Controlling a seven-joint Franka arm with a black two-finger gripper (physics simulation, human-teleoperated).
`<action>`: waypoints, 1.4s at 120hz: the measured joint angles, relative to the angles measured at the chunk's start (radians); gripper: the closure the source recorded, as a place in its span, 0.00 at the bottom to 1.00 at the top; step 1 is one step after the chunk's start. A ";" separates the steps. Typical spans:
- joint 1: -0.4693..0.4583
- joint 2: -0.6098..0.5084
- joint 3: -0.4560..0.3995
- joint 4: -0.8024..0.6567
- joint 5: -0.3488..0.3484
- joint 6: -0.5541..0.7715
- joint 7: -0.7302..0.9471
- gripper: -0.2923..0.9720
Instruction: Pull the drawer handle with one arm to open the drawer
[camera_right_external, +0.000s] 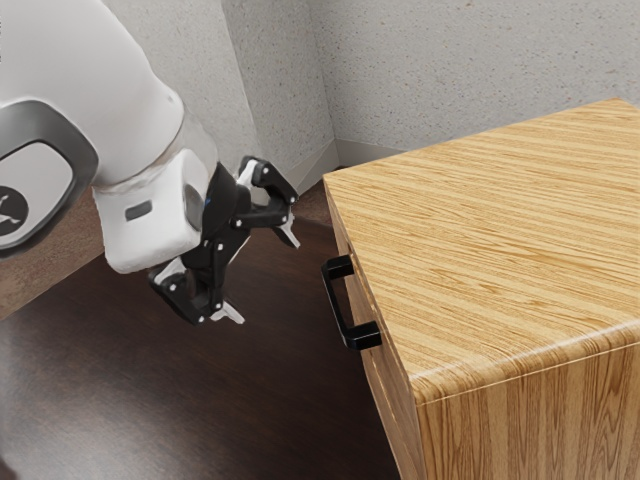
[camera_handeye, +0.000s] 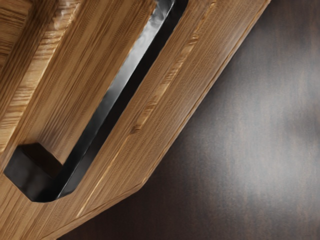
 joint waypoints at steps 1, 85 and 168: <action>0.000 -0.003 -0.008 -0.003 0.000 -0.001 0.009 0.25; -0.052 -0.028 0.015 -0.154 0.123 0.240 0.505 0.25; -0.099 -0.064 0.017 -0.257 0.149 0.338 0.652 0.25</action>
